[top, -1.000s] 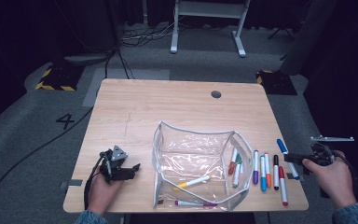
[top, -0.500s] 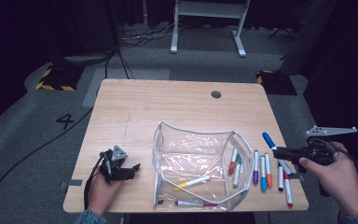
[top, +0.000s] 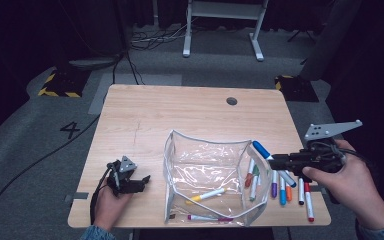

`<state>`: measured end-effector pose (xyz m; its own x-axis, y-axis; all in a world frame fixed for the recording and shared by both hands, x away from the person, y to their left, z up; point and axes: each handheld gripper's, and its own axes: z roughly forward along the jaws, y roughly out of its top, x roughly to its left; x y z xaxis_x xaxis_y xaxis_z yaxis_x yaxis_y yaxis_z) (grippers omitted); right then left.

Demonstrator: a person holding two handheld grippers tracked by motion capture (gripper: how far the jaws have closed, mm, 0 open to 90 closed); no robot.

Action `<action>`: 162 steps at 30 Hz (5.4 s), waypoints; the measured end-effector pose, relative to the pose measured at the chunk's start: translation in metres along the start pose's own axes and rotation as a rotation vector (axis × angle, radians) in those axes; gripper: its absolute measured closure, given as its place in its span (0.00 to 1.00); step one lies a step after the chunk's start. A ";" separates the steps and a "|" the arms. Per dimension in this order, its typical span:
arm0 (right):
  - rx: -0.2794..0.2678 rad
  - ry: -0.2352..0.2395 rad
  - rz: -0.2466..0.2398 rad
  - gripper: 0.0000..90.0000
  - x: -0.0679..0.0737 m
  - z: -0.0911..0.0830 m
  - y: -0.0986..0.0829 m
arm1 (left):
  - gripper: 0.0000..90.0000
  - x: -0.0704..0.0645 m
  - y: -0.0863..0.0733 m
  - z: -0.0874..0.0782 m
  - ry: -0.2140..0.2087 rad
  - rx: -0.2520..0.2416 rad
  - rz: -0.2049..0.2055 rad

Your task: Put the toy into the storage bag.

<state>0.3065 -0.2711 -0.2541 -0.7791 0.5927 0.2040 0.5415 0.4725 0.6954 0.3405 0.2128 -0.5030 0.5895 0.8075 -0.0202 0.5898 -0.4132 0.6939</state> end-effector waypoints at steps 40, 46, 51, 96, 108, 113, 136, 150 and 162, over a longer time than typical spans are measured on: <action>0.380 0.252 -0.333 0.85 0.080 0.135 0.053 | 0.26 0.000 0.000 0.000 0.000 0.000 -0.003; 0.442 0.249 -0.368 0.85 0.082 0.154 0.053 | 0.26 0.000 0.000 0.000 -0.001 0.000 -0.004; 0.486 0.256 -0.377 0.85 0.081 0.166 0.047 | 0.26 0.000 0.000 0.000 -0.001 0.000 -0.005; 0.760 0.192 -0.384 0.85 0.060 0.247 0.010 | 0.26 0.000 0.001 0.000 -0.009 0.003 -0.001; 0.584 0.126 -0.379 0.63 0.055 0.224 0.033 | 0.27 0.000 0.001 0.000 -0.009 0.003 -0.002; 0.470 0.107 -0.325 0.62 0.052 0.201 0.042 | 0.27 0.000 0.001 0.000 -0.007 0.003 0.001; 0.086 -0.010 -0.136 0.59 0.009 0.073 0.042 | 0.26 0.001 0.001 0.001 0.007 0.000 -0.006; -0.050 -0.108 -0.001 0.58 -0.037 0.012 0.000 | 0.23 0.006 0.001 0.001 -0.018 0.005 0.010; -0.077 -0.273 0.122 0.56 -0.076 -0.021 -0.051 | 0.22 0.006 0.001 0.001 -0.013 0.005 0.011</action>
<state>0.3313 -0.3539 -0.2904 -0.5904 0.8004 0.1039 0.5924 0.3424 0.7293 0.3455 0.2172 -0.5035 0.6030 0.7975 -0.0225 0.5862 -0.4238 0.6905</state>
